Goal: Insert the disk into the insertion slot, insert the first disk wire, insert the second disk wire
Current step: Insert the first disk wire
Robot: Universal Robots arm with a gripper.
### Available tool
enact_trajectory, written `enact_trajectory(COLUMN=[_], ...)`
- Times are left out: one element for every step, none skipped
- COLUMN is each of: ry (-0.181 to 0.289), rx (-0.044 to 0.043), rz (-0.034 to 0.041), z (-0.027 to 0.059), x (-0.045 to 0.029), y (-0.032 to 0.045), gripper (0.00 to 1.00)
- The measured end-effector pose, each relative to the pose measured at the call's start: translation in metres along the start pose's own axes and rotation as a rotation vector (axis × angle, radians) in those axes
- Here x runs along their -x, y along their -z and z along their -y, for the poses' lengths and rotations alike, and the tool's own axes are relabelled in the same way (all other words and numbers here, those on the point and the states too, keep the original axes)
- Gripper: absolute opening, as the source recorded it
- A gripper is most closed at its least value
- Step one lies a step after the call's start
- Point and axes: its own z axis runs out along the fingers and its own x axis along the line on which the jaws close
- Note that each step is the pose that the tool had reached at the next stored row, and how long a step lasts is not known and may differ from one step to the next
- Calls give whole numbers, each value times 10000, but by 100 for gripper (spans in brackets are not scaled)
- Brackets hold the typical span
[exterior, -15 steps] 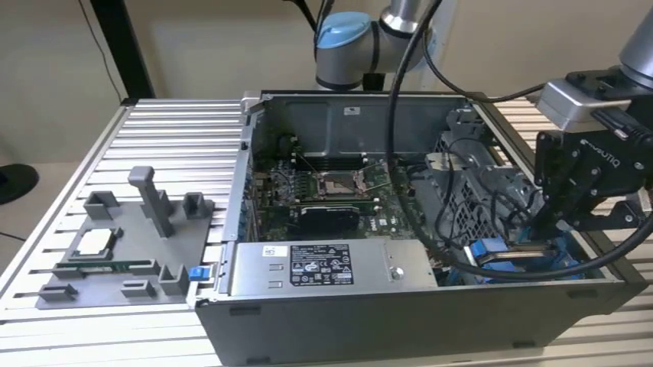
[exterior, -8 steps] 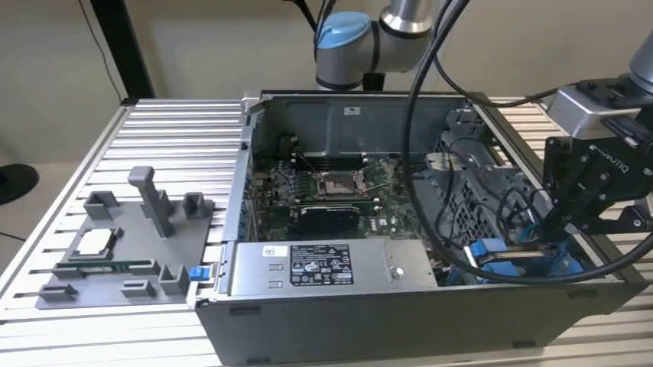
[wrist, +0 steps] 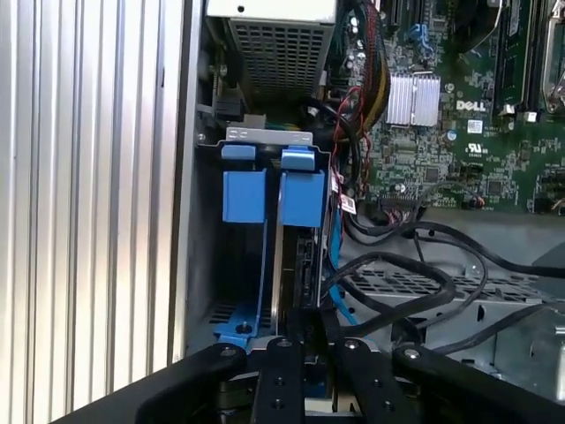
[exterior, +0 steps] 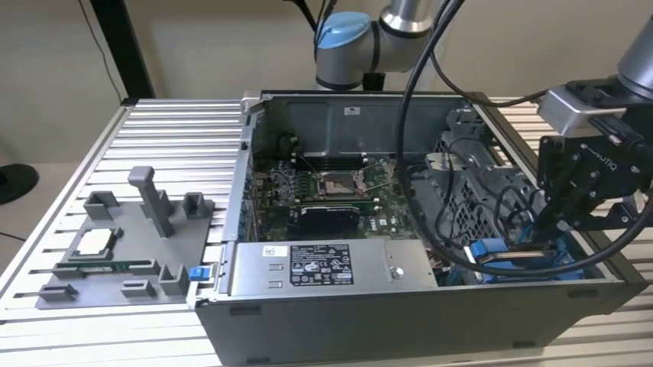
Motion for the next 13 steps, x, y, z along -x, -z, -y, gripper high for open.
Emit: enact_trajectory(ry=[-15,-40,-70,-110,-165,-220,-274,-330,-379,-422,-462,-487,-499], rx=[0,2,3,3,3,4,5,8,8,10,11,11,12], rz=[2,0,-1,1,5,8,7,10,13,14,15,14,19], z=[0,0,0,0,0,0,0,-1,-2,-3,-5,-6,-6], x=[0,0,1,0,0,0,1,1,1,1,1,1,0], y=[-9,-13,-16,-19,-24,-30,-35,-42,-51,-57,-58,-58,-59], gripper=[0,0,0,0,0,0,0,0,0,0,0,0,0])
